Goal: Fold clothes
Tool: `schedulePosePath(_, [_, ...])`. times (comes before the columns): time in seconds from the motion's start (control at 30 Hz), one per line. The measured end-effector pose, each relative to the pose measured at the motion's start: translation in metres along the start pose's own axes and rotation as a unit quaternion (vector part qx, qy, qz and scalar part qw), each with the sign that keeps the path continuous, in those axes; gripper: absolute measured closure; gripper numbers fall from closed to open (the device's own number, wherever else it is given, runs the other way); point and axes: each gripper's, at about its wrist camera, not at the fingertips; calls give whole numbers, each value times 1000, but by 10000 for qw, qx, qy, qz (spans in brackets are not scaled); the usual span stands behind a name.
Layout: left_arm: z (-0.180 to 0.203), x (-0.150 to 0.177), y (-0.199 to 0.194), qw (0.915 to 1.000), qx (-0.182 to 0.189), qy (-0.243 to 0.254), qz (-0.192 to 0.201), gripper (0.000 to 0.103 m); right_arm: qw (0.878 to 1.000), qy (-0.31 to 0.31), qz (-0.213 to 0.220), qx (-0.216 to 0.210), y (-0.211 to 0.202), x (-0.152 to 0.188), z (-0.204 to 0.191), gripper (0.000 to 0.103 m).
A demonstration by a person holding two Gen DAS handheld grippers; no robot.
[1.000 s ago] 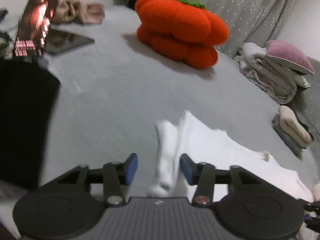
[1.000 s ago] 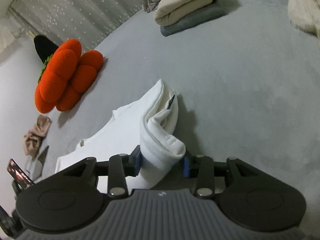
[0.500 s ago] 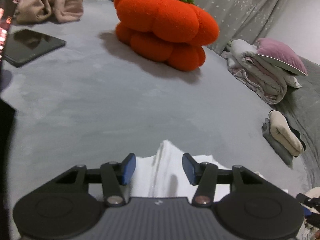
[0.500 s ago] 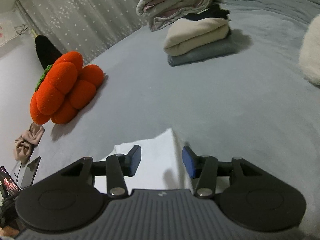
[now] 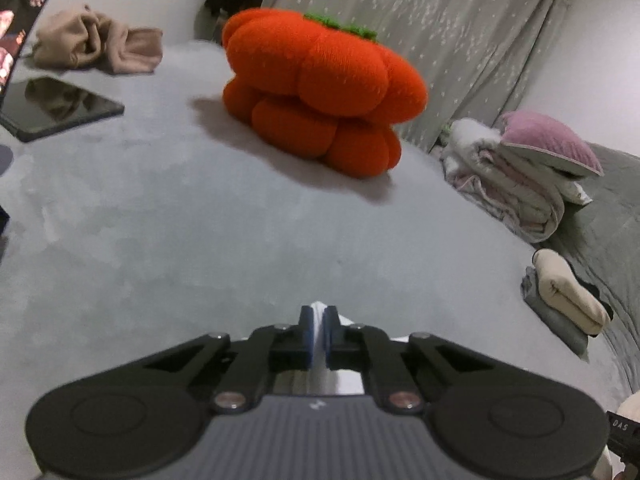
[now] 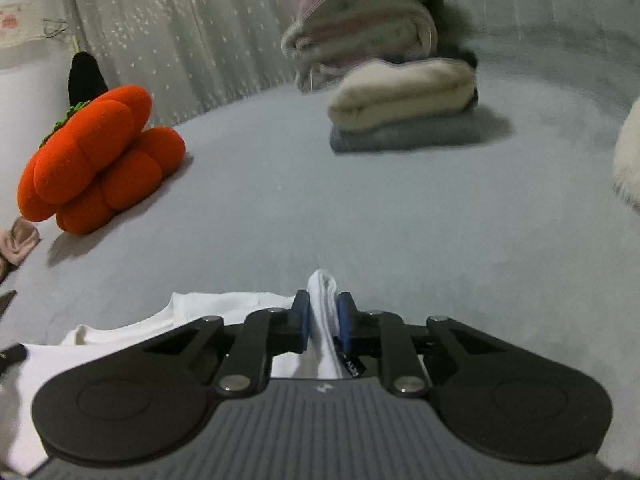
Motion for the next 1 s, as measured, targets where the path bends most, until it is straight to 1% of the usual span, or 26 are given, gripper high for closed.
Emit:
schedulePosePath(0.17, [2, -1, -18, 9984, -15, 118, 562, 98, 9977, -65, 673, -84, -13, 2, -5, 90])
schedulePosePath(0.23, [2, -1, -18, 9977, -127, 159, 645, 98, 9955, -216, 911, -128, -15, 0, -9, 91])
schedulePosePath(0.27, [1, 0, -16, 9976, -188, 166, 650, 98, 9947, -327, 959, -163, -14, -2, -12, 91])
schedulePosePath(0.37, [1, 3, 0, 9981, -424, 263, 352, 98, 9947, -581, 837, -124, 1, -5, -17, 91])
schedulePosePath(0.43, [2, 8, 12, 9974, -625, 349, 83, 97, 9968, -612, 509, -21, 16, -3, -15, 91])
schedulePosePath(0.47, [2, 9, 15, 9970, -685, 367, 27, 96, 9977, -605, 305, 42, 24, -1, -13, 91])
schedulePosePath(0.53, [3, 10, 17, 9963, -769, 381, -15, 90, 9986, -525, 35, 93, 34, 0, -9, 90])
schedulePosePath(0.63, [6, 9, 12, 9953, -881, 405, 48, 80, 9987, -507, 51, 53, 28, -3, -8, 85])
schedulePosePath(0.67, [8, 8, 10, 9944, -952, 454, 99, 65, 9987, -499, 84, 46, 25, -4, -7, 82])
schedulePosePath(0.7, [12, 8, 6, 9925, -1083, 537, 176, 53, 9988, -480, 110, 45, 21, -5, -7, 76])
schedulePosePath(0.73, [16, 7, 1, 9915, -1112, 620, 282, 52, 9988, -458, 141, 43, 18, -6, -8, 73])
schedulePosePath(0.77, [19, 6, -3, 9908, -1090, 699, 397, 49, 9988, -446, 183, 31, 14, -7, -10, 64])
schedulePosePath(0.8, [23, 5, -7, 9899, -1068, 779, 512, 44, 9986, -459, 244, 2, 10, -8, -13, 57])
schedulePosePath(0.83, [28, 4, -11, 9894, -998, 862, 607, 41, 9981, -522, 327, -63, 4, -7, -18, 56])
schedulePosePath(0.9, [40, 6, -18, 9884, -716, 1104, 764, 33, 9961, -710, 465, -249, -5, -6, -31, 52])
schedulePosePath(0.93, [47, 9, -20, 9872, -522, 1279, 800, 31, 9946, -840, 461, -389, -7, -5, -38, 51])
schedulePosePath(0.97, [55, 13, -22, 9852, -309, 1475, 818, 25, 9927, -988, 424, -552, -9, -3, -46, 50])
schedulePosePath(1.0, [61, 17, -21, 9827, -69, 1694, 750, 21, 9903, -1137, 368, -711, -11, 1, -53, 50])
Point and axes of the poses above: each gripper's, at about its wrist camera, not at the fingertips, and y roughly the way its jaws point, z to its right, x to its underside, and after that the axes turned 4 degrees about y, right-handed
